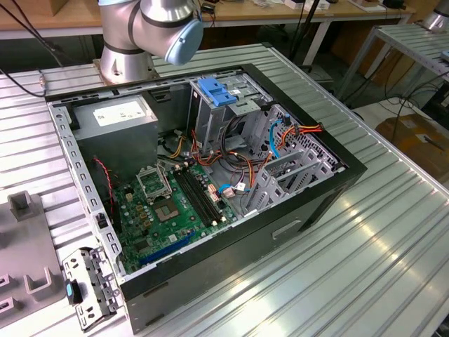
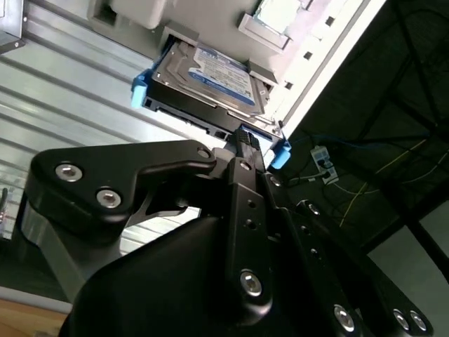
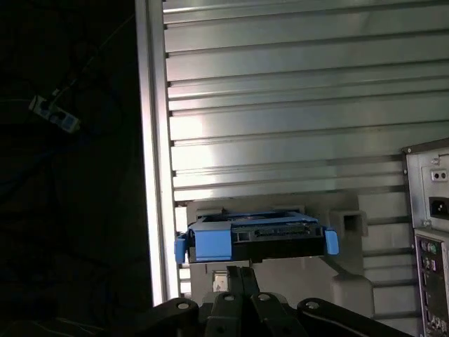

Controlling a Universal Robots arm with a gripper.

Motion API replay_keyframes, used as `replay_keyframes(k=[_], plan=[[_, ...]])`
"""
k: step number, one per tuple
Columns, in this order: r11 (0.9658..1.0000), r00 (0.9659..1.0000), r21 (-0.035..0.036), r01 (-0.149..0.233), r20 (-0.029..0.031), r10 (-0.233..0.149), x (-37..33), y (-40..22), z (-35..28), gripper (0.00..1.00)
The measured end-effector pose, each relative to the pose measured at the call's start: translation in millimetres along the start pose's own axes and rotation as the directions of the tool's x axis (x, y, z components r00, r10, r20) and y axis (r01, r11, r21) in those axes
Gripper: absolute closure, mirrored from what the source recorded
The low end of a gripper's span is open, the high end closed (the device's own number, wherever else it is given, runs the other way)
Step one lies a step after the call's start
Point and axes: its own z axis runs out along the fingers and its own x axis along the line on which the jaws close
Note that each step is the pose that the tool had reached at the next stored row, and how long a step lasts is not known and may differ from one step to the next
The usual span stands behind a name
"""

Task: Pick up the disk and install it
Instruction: 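Reach for the disk, then pick up the disk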

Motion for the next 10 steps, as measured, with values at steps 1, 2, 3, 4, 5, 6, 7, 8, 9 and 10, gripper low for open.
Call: replay_keyframes(k=[1, 2, 3, 4, 5, 6, 7, 8, 9, 10], plan=[[1.0000, 1.0000, 0.0001, 0.000, -0.0018, 0.000, 2.7, 0.1, 0.5, 0.89], [1.0000, 1.0000, 0.0001, 0.000, -0.0027, 0.000, 3.7, 0.0, 0.7, 0.89], [1.0000, 1.0000, 0.0001, 0.000, -0.0027, 0.000, 3.7, 0.0, 0.7, 0.89], [1.0000, 1.0000, 0.0002, 0.000, -0.0028, 0.000, 3.7, 0.0, 0.7, 0.89], [1.0000, 1.0000, 0.0002, 0.000, -0.0029, 0.000, 3.9, 0.0, 0.7, 0.89], [1.0000, 1.0000, 0.0002, 0.000, -0.0028, 0.000, 4.0, 0.0, 0.7, 0.89], [1.0000, 1.0000, 0.0002, 0.000, -0.0028, 0.000, 4.1, 0.0, 0.7, 0.89], [1.0000, 1.0000, 0.0002, 0.000, -0.0029, 0.000, 4.1, 0.0, 0.7, 0.89], [1.0000, 1.0000, 0.0002, 0.000, -0.0029, 0.000, 4.1, 0.0, 0.7, 0.89], [1.0000, 1.0000, 0.0002, 0.000, -0.0028, 0.000, 4.1, 0.0, 0.7, 0.89]])
